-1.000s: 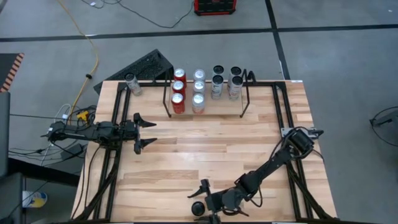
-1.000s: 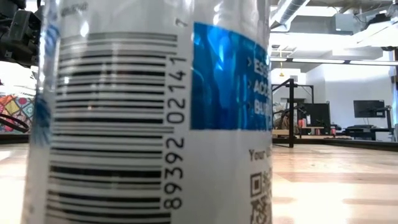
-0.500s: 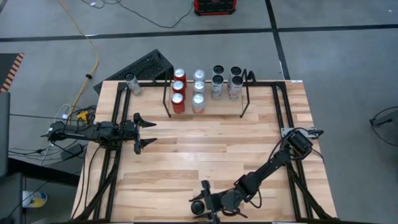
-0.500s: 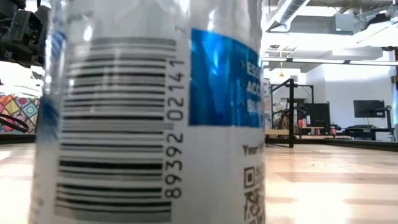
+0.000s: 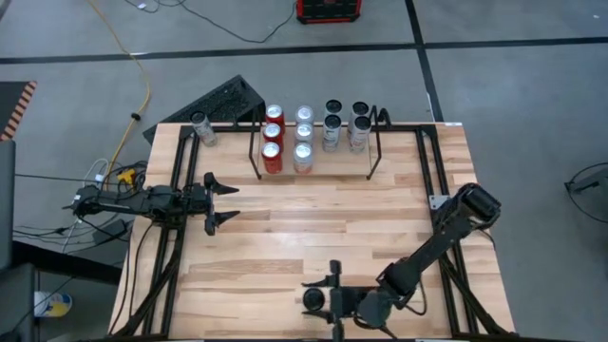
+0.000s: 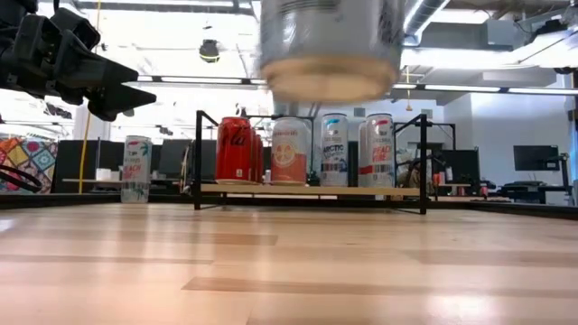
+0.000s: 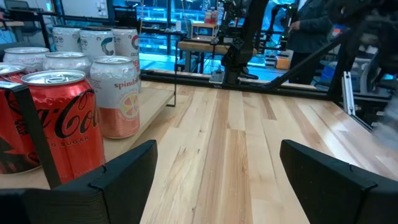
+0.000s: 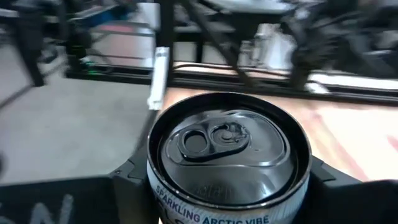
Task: Place canned beverage on shelf
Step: Put the white blue soda can on the shelf aligned with the other white blue soda cans
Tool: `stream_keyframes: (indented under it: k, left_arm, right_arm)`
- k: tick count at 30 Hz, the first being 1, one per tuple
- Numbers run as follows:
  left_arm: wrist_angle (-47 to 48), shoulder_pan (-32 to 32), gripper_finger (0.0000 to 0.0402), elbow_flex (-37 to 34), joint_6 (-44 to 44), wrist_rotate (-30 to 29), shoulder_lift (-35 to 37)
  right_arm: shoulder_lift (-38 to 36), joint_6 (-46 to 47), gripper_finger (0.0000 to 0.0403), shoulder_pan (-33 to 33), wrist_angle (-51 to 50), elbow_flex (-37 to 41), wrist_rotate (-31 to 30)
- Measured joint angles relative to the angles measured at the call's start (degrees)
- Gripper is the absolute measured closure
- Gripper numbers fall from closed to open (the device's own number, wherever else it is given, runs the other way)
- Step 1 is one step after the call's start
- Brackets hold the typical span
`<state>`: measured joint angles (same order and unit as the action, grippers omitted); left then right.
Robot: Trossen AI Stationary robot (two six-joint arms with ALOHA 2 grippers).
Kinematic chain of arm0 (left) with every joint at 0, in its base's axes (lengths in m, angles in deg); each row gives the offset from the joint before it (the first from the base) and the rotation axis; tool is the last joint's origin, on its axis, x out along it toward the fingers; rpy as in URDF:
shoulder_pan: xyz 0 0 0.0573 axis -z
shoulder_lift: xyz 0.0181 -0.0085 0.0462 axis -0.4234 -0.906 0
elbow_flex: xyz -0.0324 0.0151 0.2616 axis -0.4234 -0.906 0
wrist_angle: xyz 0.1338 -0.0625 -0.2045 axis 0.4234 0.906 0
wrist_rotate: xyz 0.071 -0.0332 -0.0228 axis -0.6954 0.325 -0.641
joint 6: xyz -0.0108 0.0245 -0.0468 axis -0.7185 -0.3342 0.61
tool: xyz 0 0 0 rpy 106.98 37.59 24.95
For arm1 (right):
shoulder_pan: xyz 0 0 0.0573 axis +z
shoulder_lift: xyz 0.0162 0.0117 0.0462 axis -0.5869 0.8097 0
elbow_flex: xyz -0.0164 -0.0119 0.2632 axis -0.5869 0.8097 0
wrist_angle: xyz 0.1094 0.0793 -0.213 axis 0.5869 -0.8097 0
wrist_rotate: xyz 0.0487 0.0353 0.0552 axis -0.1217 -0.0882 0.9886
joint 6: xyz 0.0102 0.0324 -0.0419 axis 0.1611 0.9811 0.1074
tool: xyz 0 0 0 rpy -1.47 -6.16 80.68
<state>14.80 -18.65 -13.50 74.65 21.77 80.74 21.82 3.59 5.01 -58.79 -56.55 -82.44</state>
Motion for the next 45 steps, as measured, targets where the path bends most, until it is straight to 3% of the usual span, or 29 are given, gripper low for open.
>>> stream_keyframes:
  k: [6,9,14,17,31,40,45]
  left_arm:
    - [0.0,0.0,0.0074,0.0,0.0,-0.02,-0.01]
    - [0.0,0.0,0.0074,0.0,0.0,-0.01,0.01]
    - [0.0,0.0,0.0074,0.0,0.0,-0.02,-0.01]
    - [0.0,-0.01,0.0074,0.0,0.0,-0.01,0.01]
    - [0.0,0.0,0.0074,0.0,0.0,0.0,0.01]
    - [0.0,0.0,0.0074,0.0,0.0,0.0,0.01]
    - [0.0,0.0,0.0074,0.0,0.0,0.0,0.01]
  right_arm:
    - [-6.44,4.9,0.0178,2.44,-13.71,0.19,-10.29]
    - [-10.21,11.16,0.0177,4.56,-20.87,3.77,-18.2]
    - [-17.03,27.85,0.0178,7.81,-22.05,14.81,-31.3]
    - [-18.97,38.15,0.0175,6.97,-22.42,19.78,-33.5]
    - [-20.07,40.02,0.0174,-3.68,-26.0,22.34,-30.23]
    - [-20.07,40.81,0.0173,-4.74,-27.18,22.34,-29.12]
    - [-20.07,47.1,0.0173,-4.74,-32.55,22.34,-29.04]
